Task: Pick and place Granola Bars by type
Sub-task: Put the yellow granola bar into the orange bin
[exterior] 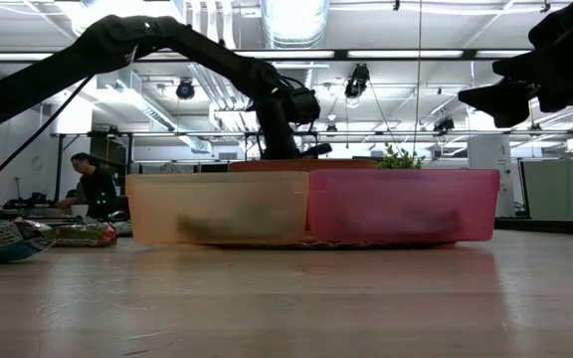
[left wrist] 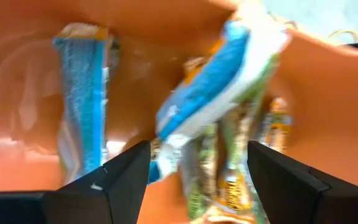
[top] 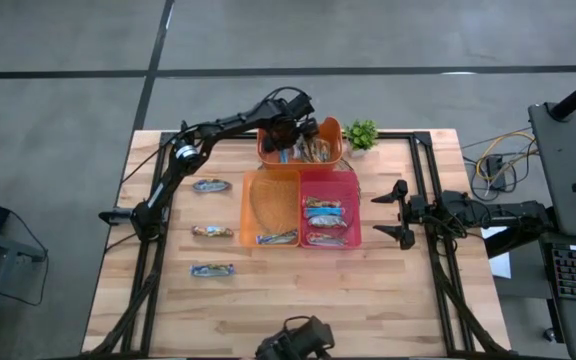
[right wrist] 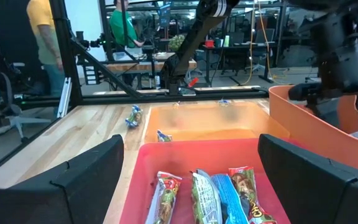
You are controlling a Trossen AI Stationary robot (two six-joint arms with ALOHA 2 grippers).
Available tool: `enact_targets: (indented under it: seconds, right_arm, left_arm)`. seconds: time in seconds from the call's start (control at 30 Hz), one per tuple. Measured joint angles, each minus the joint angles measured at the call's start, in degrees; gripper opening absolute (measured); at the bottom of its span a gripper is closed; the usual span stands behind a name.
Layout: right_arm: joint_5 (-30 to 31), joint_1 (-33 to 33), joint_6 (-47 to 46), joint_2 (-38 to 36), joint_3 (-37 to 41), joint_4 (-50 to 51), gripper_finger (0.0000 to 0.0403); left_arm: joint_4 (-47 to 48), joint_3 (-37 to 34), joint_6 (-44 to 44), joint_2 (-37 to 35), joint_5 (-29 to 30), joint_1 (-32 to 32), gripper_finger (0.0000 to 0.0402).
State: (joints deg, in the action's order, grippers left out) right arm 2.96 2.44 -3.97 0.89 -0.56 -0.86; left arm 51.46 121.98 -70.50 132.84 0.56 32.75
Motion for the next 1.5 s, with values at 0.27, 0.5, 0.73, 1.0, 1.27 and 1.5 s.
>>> enact_targets:
  seconds: [0.27, 0.5, 0.73, 1.0, 1.27, 1.5]
  right_arm:
    - [0.0, 0.02, 0.05, 0.0, 0.0, 0.0, 0.0359]
    - [0.02, 0.01, -0.04, 0.0, 0.0, 0.0, 0.0359]
    - [0.02, 0.0, 0.06, 0.02, 0.0, -0.02, 0.0359]
    - [0.0, 0.02, 0.07, 0.01, -0.02, 0.01, 0.0359]
    - [0.02, 0.0, -0.06, 0.0, -0.02, 0.0, 0.0359]
    - [0.02, 0.02, 0.01, 0.0, -0.02, 0.0, 0.0359]
  left_arm:
    - [2.75, 7.66, 3.48, -0.07, 5.56, -0.11, 0.0248]
    - [3.59, 12.93, 8.36, -0.62, 7.46, -0.59, 0.0248]
    - [0.92, 12.01, 15.99, -4.05, 8.01, -1.47, 0.0248]
    - [-2.29, 10.39, 24.85, -4.52, -2.88, -1.79, 0.0248]
    - [-4.85, 1.23, 30.6, -4.31, -5.46, -1.39, 0.0248]
    - [-12.14, -4.01, 32.94, -4.3, -2.97, -1.33, 0.0248]
